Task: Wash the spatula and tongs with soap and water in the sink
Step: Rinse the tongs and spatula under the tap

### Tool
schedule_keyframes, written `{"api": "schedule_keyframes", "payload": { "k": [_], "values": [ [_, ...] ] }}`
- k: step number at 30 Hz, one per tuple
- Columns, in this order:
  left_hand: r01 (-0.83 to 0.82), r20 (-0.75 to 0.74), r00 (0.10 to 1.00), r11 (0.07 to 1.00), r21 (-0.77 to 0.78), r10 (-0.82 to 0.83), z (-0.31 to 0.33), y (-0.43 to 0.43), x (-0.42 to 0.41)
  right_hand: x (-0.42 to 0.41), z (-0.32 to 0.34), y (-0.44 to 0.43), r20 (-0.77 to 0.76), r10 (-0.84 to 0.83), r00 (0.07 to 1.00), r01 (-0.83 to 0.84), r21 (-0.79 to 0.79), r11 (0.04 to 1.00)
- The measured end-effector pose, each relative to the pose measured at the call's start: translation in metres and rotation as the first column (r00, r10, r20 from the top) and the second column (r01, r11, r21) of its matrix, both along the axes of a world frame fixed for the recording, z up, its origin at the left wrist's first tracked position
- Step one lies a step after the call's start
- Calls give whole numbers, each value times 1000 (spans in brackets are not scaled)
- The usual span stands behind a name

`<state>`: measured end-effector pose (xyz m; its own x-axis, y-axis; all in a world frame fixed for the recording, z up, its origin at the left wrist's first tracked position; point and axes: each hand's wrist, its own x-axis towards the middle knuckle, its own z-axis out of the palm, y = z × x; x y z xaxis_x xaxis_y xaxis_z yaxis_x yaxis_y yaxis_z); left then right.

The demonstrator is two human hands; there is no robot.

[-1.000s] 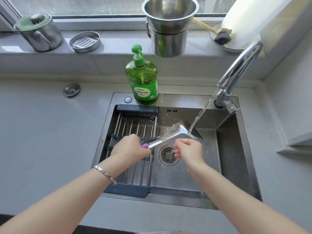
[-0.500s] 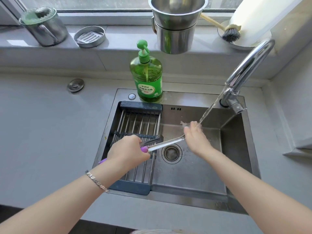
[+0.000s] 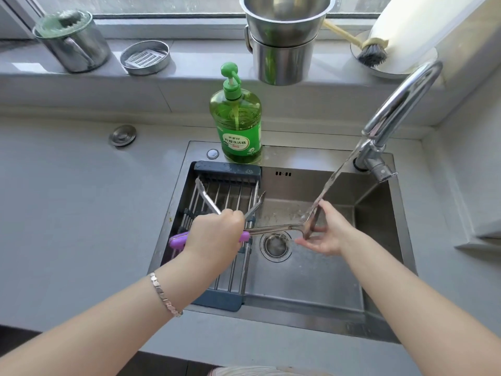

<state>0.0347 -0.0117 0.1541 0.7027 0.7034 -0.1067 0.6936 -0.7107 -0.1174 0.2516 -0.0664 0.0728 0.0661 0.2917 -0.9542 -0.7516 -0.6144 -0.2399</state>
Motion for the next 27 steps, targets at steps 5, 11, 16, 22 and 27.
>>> {"api": "schedule_keyframes", "payload": {
  "k": [5, 11, 16, 22, 27],
  "values": [
    [137, -52, 990, 988, 67, -134, -19, 3, -1, 1, -19, -11, -66, -113, 991, 118, 71, 990],
    [-143, -207, 976, 916, -376, 68, -1, 3, 6, -8, -25, -19, 89, -227, 970, 209, 176, 962],
    [-463, -360, 882, 425, -778, 304, -16, 16, -11, -10, -20, -17, 42, -396, 917, 361, 331, 872],
    [-483, -238, 829, 434, -760, 506, -17, 7, -16, 1, -34, -16, 916, 61, 397, -199, 21, 980],
    [-448, -196, 862, 521, -726, 468, -8, 5, -1, -27, -29, -22, 856, 376, -354, -753, -500, 429]
  ]
}}
